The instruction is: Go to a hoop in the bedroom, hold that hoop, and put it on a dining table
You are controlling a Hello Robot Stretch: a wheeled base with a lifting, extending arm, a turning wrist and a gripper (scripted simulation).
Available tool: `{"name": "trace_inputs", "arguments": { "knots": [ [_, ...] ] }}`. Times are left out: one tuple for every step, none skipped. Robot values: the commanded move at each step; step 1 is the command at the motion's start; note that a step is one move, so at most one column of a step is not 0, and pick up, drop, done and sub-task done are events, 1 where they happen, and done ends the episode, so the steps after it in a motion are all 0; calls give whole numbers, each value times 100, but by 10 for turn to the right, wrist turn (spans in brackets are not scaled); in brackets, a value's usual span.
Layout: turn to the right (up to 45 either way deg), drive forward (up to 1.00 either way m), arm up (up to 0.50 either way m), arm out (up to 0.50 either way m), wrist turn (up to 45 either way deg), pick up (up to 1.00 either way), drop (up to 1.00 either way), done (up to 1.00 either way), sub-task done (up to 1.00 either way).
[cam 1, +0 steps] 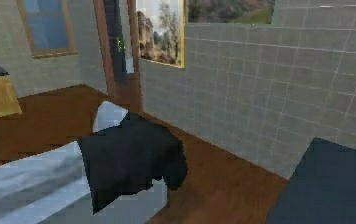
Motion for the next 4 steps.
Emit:
{"name": "trace_inputs", "arguments": {
  "knots": [
    [0, 55, 0, 0, 0, 0, 0, 0, 0],
    [390, 0, 0, 0, 0, 0, 0, 0, 0],
    [0, 30, 0, 0, 0, 0, 0, 0, 0],
    [450, 0, 0, 0, 0, 0, 0, 0, 0]
  ]
}}
